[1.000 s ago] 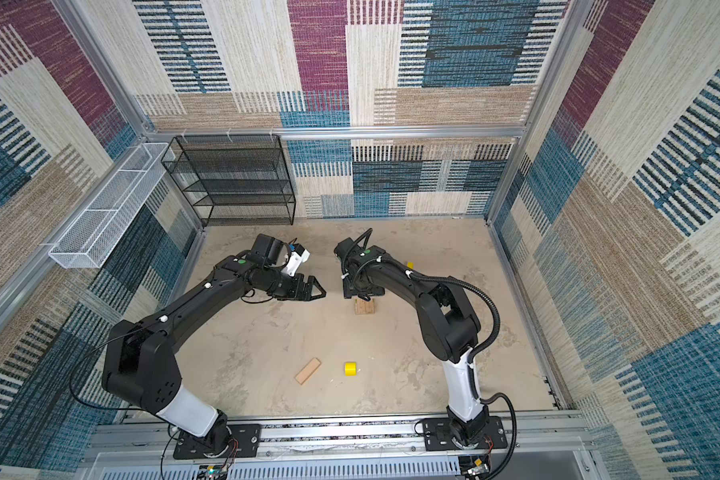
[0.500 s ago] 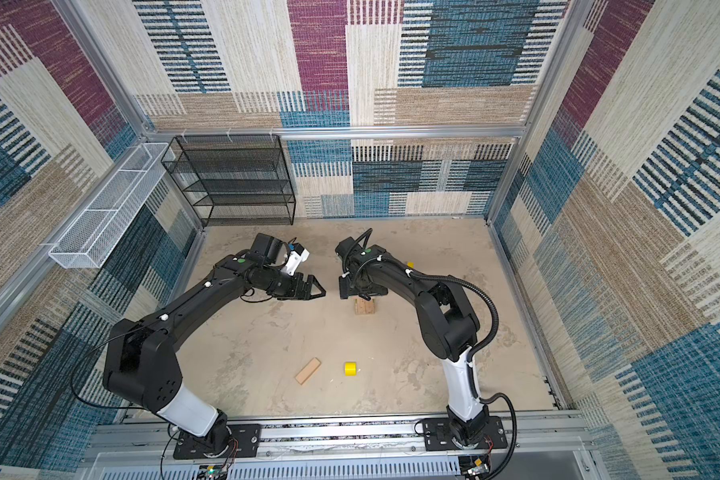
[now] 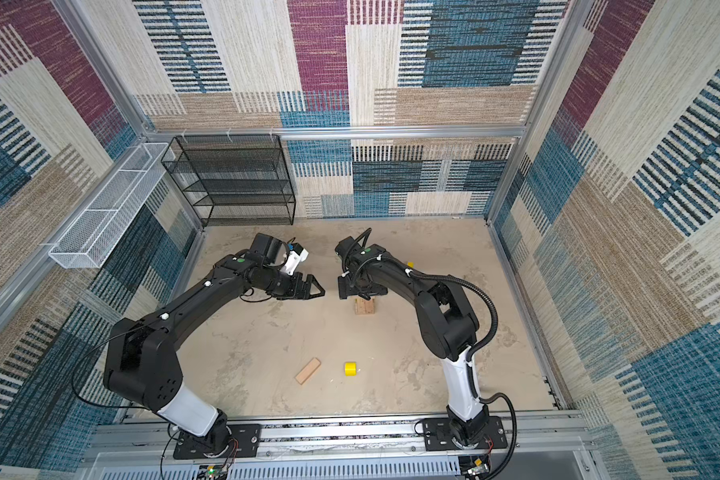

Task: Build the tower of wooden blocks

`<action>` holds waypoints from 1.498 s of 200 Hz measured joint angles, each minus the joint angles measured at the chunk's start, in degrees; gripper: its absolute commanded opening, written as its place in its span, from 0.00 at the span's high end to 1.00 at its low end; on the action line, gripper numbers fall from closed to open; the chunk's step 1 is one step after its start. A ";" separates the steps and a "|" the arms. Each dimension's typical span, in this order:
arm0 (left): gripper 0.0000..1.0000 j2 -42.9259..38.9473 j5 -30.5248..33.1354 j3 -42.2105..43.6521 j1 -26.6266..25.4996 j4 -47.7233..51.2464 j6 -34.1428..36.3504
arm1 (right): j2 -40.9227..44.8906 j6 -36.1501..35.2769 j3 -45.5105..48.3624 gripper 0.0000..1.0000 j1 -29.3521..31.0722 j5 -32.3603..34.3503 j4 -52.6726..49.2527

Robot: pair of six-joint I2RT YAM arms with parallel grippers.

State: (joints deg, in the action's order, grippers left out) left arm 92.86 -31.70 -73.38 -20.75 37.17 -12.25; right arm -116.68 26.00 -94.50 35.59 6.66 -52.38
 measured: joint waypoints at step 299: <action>0.08 0.02 0.00 0.00 0.63 0.00 -0.04 | 0.46 -1.22 0.02 0.00 -0.11 1.40 -1.51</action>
State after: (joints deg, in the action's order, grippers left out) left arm 92.88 -31.70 -73.38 -20.12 37.17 -12.29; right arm -116.22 24.77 -94.48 35.48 8.05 -53.89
